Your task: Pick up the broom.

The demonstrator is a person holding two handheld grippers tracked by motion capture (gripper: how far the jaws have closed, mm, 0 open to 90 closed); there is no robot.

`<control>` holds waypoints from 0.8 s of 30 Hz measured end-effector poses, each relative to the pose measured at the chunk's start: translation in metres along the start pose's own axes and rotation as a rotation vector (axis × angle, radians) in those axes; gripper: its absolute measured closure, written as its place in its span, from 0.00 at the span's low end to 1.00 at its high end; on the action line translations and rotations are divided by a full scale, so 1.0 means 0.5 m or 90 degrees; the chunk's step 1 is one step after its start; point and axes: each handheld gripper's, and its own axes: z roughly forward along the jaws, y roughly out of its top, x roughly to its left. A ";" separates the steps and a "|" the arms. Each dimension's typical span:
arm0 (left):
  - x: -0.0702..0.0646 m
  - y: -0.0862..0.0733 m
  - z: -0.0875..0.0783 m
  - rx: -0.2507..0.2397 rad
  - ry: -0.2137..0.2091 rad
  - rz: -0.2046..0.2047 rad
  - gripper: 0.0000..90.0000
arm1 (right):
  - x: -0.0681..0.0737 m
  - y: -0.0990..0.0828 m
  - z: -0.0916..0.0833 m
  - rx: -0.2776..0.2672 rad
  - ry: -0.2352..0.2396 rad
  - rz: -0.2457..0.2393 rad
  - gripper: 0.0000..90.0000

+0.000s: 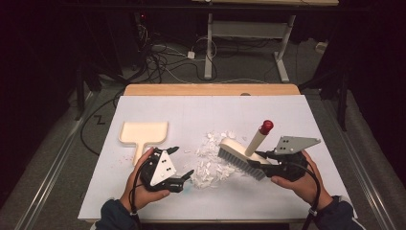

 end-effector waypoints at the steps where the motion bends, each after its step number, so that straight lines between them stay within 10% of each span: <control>1: 0.000 0.000 0.000 0.000 0.000 0.000 0.20 | -0.006 -0.001 -0.003 0.000 -0.010 0.003 0.76; 7: 0.016 -0.076 -0.025 0.047 0.076 -0.049 0.20 | -0.045 -0.017 -0.009 0.008 -0.061 0.029 0.76; 16: 0.023 -0.147 -0.043 0.107 0.105 -0.075 0.20 | -0.089 -0.034 -0.030 0.011 -0.122 0.053 0.76; 24: 0.025 -0.166 -0.056 0.106 0.108 -0.084 0.20 | -0.134 -0.052 -0.033 0.040 -0.247 0.063 0.76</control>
